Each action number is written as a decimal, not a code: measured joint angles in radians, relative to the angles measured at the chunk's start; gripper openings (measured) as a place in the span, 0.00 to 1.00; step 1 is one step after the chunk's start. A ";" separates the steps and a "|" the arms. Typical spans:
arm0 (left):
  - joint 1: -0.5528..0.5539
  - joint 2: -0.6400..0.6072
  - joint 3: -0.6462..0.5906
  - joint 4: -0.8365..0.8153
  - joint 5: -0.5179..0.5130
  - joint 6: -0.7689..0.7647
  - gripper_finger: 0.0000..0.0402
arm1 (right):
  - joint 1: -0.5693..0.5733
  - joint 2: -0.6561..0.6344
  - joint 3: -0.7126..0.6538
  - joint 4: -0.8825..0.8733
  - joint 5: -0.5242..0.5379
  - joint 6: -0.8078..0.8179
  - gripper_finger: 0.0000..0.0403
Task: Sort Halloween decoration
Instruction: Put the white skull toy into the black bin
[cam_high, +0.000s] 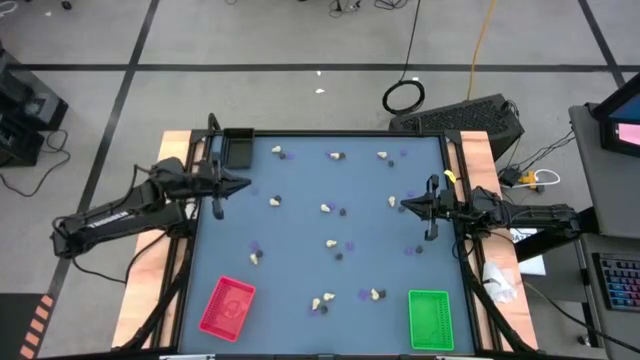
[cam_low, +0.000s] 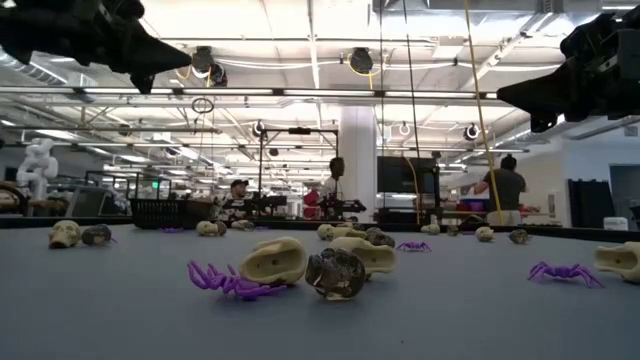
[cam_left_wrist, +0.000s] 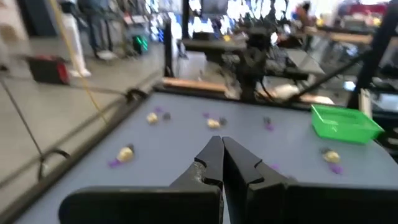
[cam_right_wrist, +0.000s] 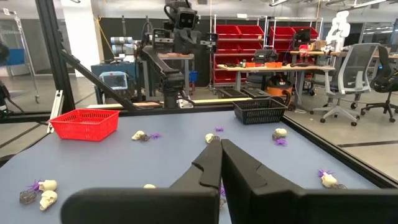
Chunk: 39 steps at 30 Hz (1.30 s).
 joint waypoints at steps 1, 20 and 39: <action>0.000 0.021 0.012 -0.020 0.005 0.000 0.00 | 0.000 0.000 0.000 0.000 0.000 0.000 0.00; -0.036 0.496 0.031 -0.119 -0.037 -0.012 0.02 | 0.000 0.000 0.000 0.000 0.000 0.000 0.00; -0.163 0.818 0.031 0.020 -0.343 0.113 0.49 | 0.000 0.000 0.000 0.000 0.000 0.000 0.00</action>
